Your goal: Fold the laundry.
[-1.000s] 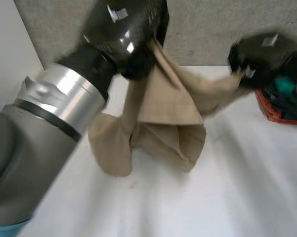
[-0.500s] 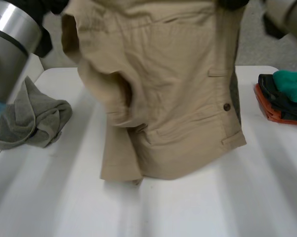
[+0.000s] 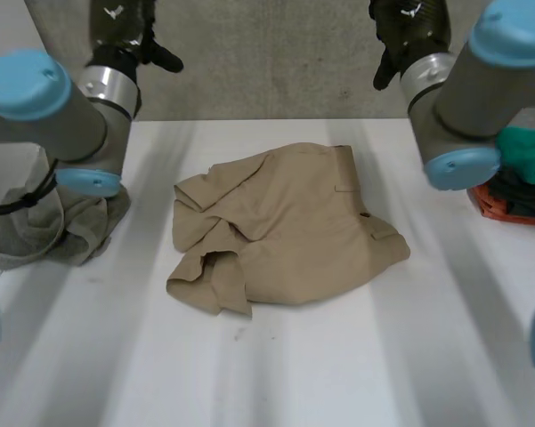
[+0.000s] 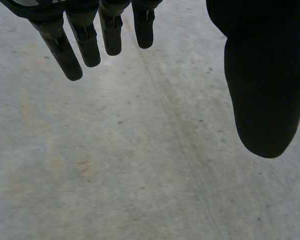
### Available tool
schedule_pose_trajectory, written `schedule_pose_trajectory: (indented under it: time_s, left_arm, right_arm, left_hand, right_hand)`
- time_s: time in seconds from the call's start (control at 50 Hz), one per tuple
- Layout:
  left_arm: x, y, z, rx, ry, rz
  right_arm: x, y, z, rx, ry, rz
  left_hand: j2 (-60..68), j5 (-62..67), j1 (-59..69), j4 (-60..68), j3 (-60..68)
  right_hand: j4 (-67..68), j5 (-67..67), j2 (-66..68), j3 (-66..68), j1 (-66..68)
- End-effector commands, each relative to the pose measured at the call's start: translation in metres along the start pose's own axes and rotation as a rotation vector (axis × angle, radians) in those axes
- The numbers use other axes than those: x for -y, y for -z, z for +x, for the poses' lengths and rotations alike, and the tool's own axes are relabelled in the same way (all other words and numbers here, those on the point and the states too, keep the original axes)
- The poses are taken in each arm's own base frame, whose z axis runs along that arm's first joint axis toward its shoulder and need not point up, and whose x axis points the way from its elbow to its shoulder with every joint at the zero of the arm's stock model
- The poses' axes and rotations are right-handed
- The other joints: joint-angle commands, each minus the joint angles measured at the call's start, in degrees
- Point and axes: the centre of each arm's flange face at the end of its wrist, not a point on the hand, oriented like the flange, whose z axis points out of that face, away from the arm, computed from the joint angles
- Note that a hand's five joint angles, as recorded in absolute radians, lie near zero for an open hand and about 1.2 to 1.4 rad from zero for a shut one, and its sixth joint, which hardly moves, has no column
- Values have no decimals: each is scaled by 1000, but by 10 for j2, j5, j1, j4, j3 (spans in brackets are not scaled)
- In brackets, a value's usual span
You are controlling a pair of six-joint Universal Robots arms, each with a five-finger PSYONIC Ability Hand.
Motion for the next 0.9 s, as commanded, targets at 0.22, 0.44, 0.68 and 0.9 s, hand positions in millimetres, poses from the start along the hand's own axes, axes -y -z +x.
schedule_pose_trajectory:
  time_s: [0.22, 0.44, 0.68, 0.9]
  left_arm:
    - [39, 226, 78, -188, -67, -661]
    - [-12, 300, 106, -333, -95, -883]
    - [-43, 262, 95, -247, -94, -804]
    - [-75, 219, 49, -90, -222, -756]
  right_arm:
    - [-34, 142, -19, 476, 29, -658]
    - [-97, 186, -20, 586, 7, -772]
    - [-127, 168, -35, 494, 46, -553]
    - [-147, 159, -46, 481, 58, -509]
  left_hand:
    - [361, 364, 374, 367, 359]
    - [360, 362, 372, 365, 357]
    - [150, 153, 163, 155, 148]
    - [154, 156, 166, 159, 151]
  right_hand:
    - [220, 218, 221, 223, 216]
    - [391, 389, 393, 395, 387]
    - [218, 216, 220, 222, 214]
    - [223, 221, 225, 227, 219]
